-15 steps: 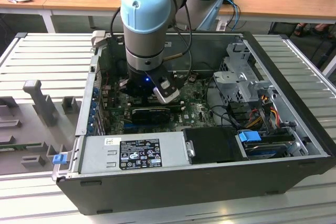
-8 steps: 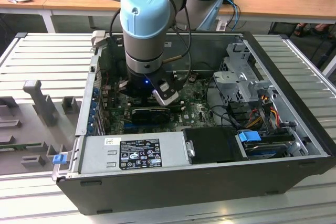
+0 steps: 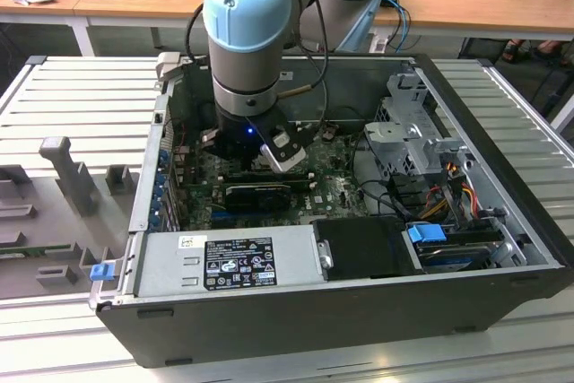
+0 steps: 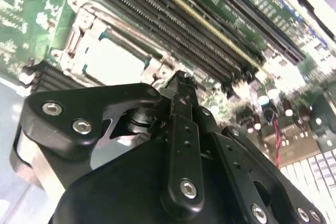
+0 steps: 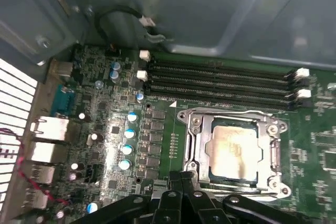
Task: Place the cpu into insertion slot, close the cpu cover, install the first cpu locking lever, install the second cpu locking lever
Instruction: 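Install the second cpu locking lever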
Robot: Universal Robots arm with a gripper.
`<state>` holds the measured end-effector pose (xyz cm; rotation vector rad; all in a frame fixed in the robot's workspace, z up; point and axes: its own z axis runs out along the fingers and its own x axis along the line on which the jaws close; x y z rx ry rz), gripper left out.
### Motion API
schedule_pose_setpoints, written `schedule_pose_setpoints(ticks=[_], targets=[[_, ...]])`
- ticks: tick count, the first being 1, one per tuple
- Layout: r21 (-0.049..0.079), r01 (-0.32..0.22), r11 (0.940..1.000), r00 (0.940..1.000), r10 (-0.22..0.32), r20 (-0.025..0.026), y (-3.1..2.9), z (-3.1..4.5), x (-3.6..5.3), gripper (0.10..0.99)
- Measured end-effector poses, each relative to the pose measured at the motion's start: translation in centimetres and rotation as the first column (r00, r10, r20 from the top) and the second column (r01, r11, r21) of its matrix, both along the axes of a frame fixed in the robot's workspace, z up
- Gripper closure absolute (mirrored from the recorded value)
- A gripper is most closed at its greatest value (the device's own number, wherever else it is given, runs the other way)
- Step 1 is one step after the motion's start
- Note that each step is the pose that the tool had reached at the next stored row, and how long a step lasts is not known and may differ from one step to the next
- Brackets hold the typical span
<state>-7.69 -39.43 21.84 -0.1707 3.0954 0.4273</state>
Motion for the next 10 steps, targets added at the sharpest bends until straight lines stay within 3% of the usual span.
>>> schedule_pose_setpoints(ticks=[7, 10], targets=[[0.0, 0.0, 1.0, 1.0, 0.0, 0.0, 0.01, 1.81, 0.0, 0.98], [-0.001, 0.0, 1.0, 1.0, 0.0, 0.0, 0.02, 3.04, 0.0, 0.98]])
